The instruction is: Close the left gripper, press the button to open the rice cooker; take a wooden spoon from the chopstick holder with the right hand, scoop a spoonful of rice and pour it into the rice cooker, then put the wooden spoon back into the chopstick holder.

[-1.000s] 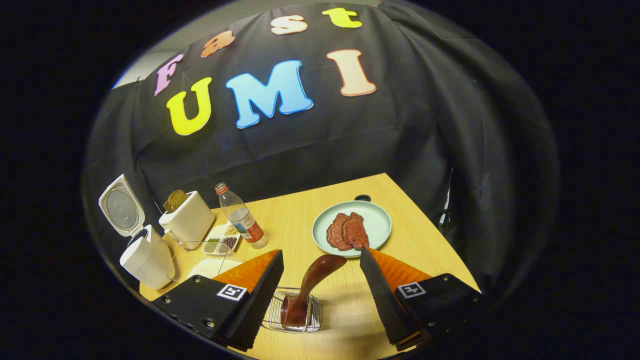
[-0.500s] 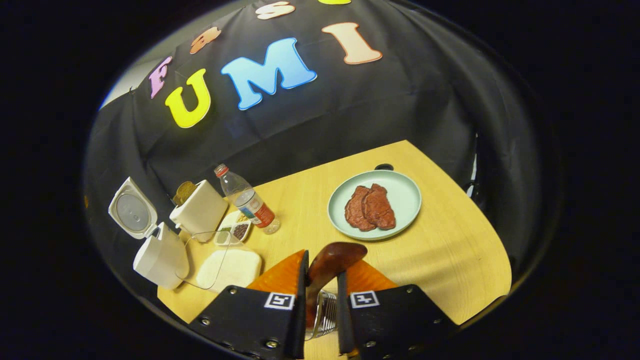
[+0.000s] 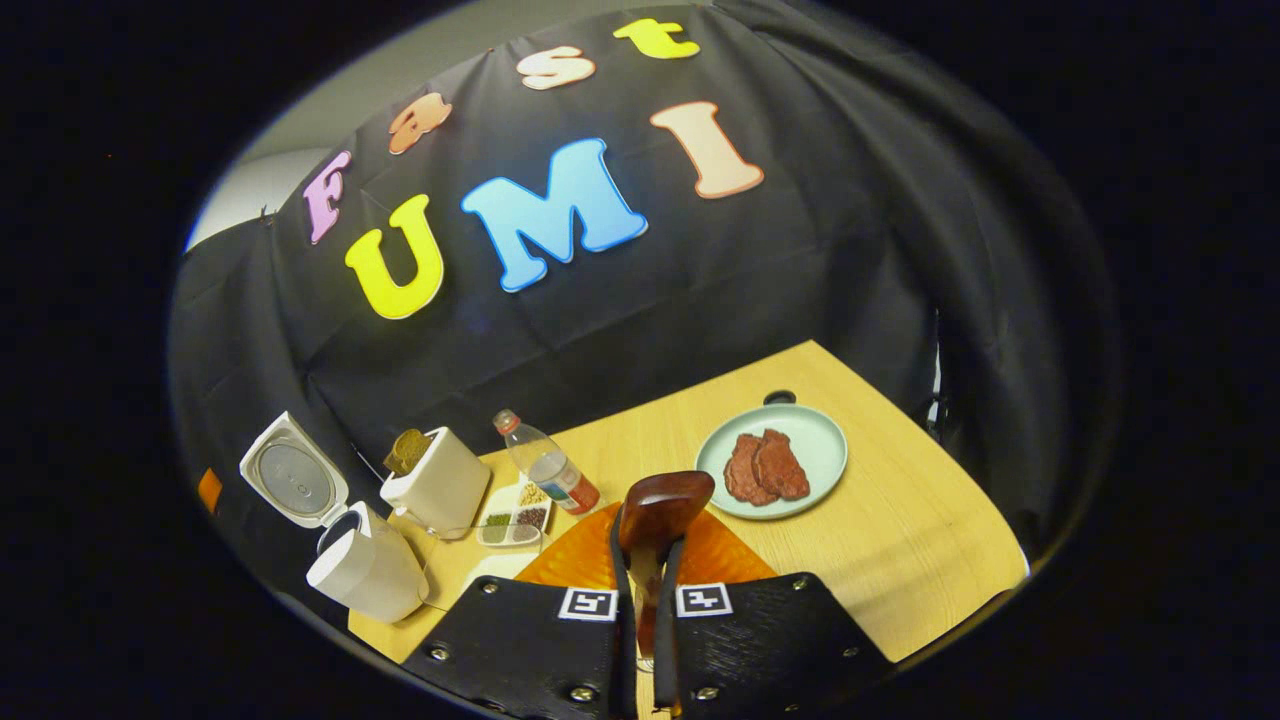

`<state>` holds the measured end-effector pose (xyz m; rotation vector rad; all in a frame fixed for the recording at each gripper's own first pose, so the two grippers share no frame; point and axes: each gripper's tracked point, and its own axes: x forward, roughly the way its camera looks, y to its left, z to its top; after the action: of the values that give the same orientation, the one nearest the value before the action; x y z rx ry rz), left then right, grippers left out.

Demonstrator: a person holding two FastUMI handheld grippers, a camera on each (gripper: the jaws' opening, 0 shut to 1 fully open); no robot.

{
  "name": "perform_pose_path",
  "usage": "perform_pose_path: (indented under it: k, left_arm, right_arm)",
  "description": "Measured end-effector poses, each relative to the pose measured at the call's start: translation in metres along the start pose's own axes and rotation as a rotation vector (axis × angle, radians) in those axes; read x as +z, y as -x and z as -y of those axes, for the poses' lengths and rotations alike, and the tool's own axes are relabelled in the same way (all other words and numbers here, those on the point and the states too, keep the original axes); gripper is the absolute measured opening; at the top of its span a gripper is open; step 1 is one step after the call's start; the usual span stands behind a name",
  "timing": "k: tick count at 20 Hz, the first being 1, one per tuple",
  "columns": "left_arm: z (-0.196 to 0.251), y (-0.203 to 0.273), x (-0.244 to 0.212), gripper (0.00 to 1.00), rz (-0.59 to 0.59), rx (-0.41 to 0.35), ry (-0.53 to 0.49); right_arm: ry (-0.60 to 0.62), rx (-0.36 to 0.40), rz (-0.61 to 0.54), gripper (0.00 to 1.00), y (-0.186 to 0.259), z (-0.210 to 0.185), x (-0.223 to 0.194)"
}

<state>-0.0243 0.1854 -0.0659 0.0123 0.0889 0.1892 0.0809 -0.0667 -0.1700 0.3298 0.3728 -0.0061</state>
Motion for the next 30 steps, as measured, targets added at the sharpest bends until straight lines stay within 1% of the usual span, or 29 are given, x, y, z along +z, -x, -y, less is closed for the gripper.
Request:
perform_pose_path:
  k: [1,2,4,5,6,7,8,9,10,12,13,14,15,16,17,19,20,21,23,24,27,28,29,30]
  left_arm:
    - [-0.005,-0.002,-0.006,1.00,-0.010,-0.016,0.012]
    - [-0.012,-0.003,-0.010,0.97,-0.012,-0.020,0.014]
    - [-0.023,-0.005,-0.011,0.97,-0.009,-0.033,0.019]
    - [-0.028,-0.006,-0.012,0.97,-0.007,-0.040,0.021]
    - [-0.031,-0.006,-0.015,0.92,-0.010,-0.046,0.021]
    - [-0.037,-0.006,-0.018,0.92,-0.022,-0.044,0.019]
    - [-0.044,-0.006,-0.024,0.97,-0.034,-0.041,0.019]
    - [-0.049,-0.005,-0.025,1.00,-0.035,-0.046,0.022]
    - [-0.053,-0.006,-0.025,0.97,-0.037,-0.046,0.026]
    - [-0.065,-0.008,-0.032,0.97,-0.052,-0.049,0.038]
    - [-0.071,-0.008,-0.033,0.92,-0.055,-0.047,0.043]
    - [-0.076,-0.009,-0.034,0.97,-0.058,-0.047,0.044]
    - [-0.081,-0.009,-0.035,0.92,-0.060,-0.044,0.039]
    - [-0.088,-0.008,-0.039,0.97,-0.065,-0.040,0.027]
    - [-0.095,-0.010,-0.044,0.97,-0.082,-0.027,0.013]
    - [-0.100,-0.010,-0.055,0.97,-0.108,-0.031,0.018]
    - [-0.104,-0.011,-0.056,0.94,-0.113,-0.030,0.019]
    - [-0.108,-0.010,-0.059,0.97,-0.118,-0.030,0.015]
    - [-0.114,-0.013,-0.063,0.97,-0.127,-0.025,0.006]
    - [-0.116,-0.014,-0.065,0.94,-0.129,-0.023,0.007]
    - [-0.122,-0.014,-0.070,0.97,-0.140,-0.017,0.010]
    - [-0.122,-0.014,-0.071,0.94,-0.141,-0.017,0.011]
    - [-0.122,-0.015,-0.070,0.97,-0.139,-0.016,0.009]
    - [-0.122,-0.015,-0.068,0.98,-0.135,-0.016,0.008]
  right_arm:
    - [0.007,0.019,0.022,0.07,0.004,-0.018,0.010]
    - [0.012,0.045,0.040,0.07,0.006,-0.038,0.017]
    - [0.038,0.106,0.063,0.07,0.001,-0.081,0.025]
    - [0.055,0.125,0.064,0.07,-0.007,-0.100,0.021]
    - [0.063,0.132,0.055,0.07,-0.018,-0.114,0.015]
    - [0.079,0.145,0.039,0.07,-0.029,-0.131,0.006]
    - [0.095,0.163,0.028,0.07,-0.039,-0.146,-0.002]
    - [0.116,0.174,0.015,0.07,-0.051,-0.159,-0.014]
    - [0.133,0.179,0.002,0.07,-0.060,-0.168,-0.024]
    - [0.179,0.171,-0.024,0.07,-0.080,-0.181,-0.049]
    - [0.202,0.167,-0.038,0.07,-0.091,-0.185,-0.062]
    - [0.223,0.163,-0.053,0.07,-0.100,-0.188,-0.073]
    - [0.236,0.162,-0.066,0.07,-0.106,-0.190,-0.084]
    - [0.252,0.161,-0.086,0.07,-0.115,-0.193,-0.096]
    - [0.264,0.156,-0.095,0.07,-0.123,-0.194,-0.107]
    - [0.290,0.141,-0.113,0.07,-0.136,-0.196,-0.125]
    - [0.292,0.142,-0.130,0.07,-0.141,-0.197,-0.135]
    - [0.273,0.155,-0.160,0.07,-0.143,-0.201,-0.148]
    - [0.206,0.180,-0.186,0.07,-0.140,-0.212,-0.156]
    - [0.166,0.187,-0.191,0.07,-0.139,-0.215,-0.156]
    - [-0.014,0.210,-0.221,0.07,-0.135,-0.217,-0.160]
    - [-0.080,0.213,-0.228,0.07,-0.135,-0.214,-0.160]
    - [-0.134,0.210,-0.234,0.07,-0.135,-0.208,-0.159]
    - [-0.206,0.210,-0.235,0.07,-0.134,-0.201,-0.156]
